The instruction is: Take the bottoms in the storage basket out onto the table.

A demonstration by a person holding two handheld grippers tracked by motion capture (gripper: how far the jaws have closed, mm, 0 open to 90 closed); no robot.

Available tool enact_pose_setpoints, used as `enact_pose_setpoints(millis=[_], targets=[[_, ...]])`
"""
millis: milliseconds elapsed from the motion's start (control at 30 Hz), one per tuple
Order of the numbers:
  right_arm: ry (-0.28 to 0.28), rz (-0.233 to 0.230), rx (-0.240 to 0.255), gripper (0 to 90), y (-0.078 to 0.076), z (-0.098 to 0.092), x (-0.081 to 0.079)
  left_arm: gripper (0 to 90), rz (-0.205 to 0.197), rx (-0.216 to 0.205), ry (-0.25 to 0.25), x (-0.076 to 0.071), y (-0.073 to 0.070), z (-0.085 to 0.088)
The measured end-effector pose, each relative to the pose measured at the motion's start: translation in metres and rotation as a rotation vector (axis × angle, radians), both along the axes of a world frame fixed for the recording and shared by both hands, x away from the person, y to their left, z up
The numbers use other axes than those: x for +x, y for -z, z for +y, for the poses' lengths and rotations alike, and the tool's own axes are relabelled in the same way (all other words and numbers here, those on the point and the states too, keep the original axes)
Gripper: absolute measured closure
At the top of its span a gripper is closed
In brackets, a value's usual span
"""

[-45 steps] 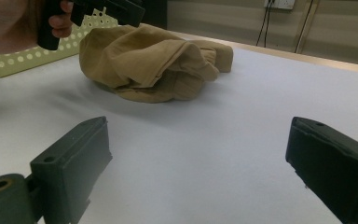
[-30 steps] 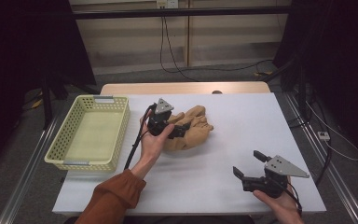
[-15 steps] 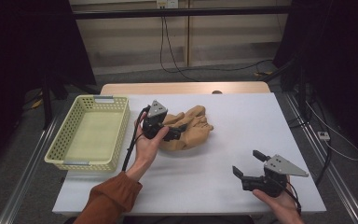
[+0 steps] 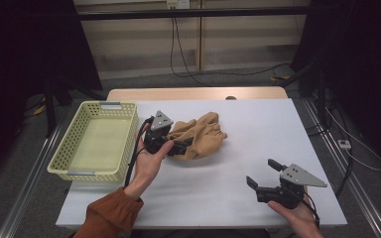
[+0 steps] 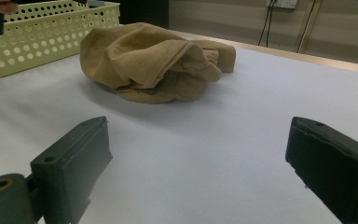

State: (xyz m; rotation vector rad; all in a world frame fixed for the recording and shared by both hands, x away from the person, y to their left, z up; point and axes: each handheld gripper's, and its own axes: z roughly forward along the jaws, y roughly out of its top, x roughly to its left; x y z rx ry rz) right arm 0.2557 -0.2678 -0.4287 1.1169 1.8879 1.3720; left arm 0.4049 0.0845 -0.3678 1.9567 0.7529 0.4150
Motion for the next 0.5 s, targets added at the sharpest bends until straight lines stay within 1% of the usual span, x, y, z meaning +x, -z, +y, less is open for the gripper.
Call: enact_pose_setpoints(millis=[67, 100, 167, 200, 367, 467, 500], targets=[[0.000, 0.000, -0.001, 6.5, 0.000, 0.000, 0.000, 6.1, -0.001, 0.005, 0.001, -0.003, 0.001, 0.003], [0.000, -0.001, -0.001, 6.5, 0.000, 0.000, 0.000, 6.1, 0.009, -0.003, 0.000, -0.006, 0.002, 0.004], [0.000, 0.000, -0.001, 6.5, 0.000, 0.000, 0.000, 6.4, 0.048, -0.014, -0.015, -0.010, 0.003, 0.007], [0.001, 0.001, 0.001, 6.5, 0.000, 0.000, -0.001, 6.4, 0.059, -0.020, -0.014, -0.012, 0.003, 0.009], [0.002, 0.000, -0.002, 6.5, 0.000, 0.000, 0.000, 6.2, 0.055, -0.020, -0.016, -0.021, 0.005, 0.017], [0.002, 0.001, -0.002, 6.5, 0.000, 0.001, 0.000, 6.2, 0.052, -0.013, -0.016, -0.025, 0.007, 0.021], [0.003, 0.001, -0.003, 6.5, 0.000, 0.001, 0.000, 6.2, 0.051, -0.018, -0.012, -0.027, 0.007, 0.022]])
